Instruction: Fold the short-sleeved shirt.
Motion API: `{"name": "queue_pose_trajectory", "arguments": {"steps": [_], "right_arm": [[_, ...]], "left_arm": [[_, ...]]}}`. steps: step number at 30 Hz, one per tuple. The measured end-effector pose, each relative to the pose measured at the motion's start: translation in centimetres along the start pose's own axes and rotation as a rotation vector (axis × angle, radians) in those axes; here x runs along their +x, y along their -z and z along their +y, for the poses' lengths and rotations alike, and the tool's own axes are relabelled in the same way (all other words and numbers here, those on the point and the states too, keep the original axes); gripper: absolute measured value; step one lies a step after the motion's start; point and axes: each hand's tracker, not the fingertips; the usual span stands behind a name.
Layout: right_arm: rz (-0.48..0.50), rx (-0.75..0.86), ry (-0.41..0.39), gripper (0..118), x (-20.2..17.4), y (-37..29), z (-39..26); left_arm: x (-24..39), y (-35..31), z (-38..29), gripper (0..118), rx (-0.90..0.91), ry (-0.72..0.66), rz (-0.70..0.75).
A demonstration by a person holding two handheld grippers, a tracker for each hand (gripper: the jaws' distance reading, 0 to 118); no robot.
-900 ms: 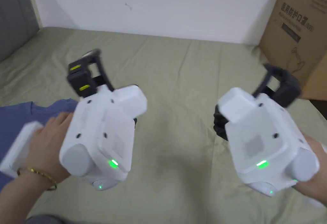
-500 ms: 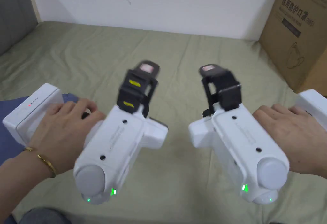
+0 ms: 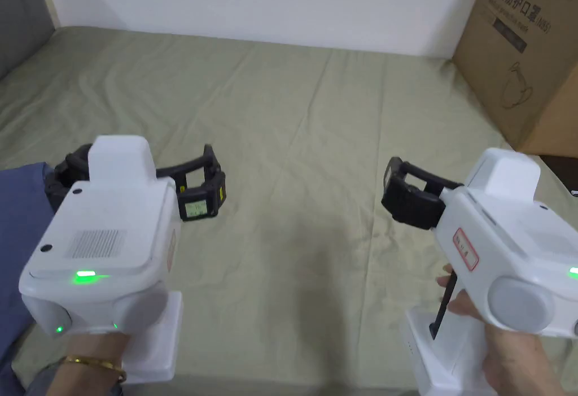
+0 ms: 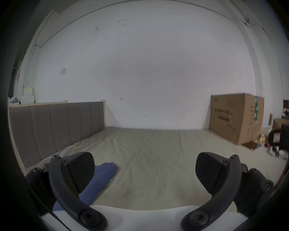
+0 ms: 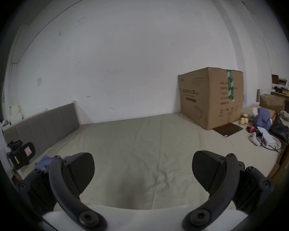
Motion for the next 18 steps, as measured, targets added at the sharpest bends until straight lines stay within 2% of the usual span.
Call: {"name": "queue_pose_trajectory", "arguments": {"steps": [3,18], "right_arm": [[-0.02,0.007,-0.049,116,0.1,-0.5,-0.9],[0.016,-0.005,-0.107,116,-1.8,-1.2,-0.5]], "left_arm": [[0.5,-0.2,-1.2,118,-0.004,0.078,0.006],[1.2,-0.8,-0.4,118,-0.004,0.046,-0.048]]}}
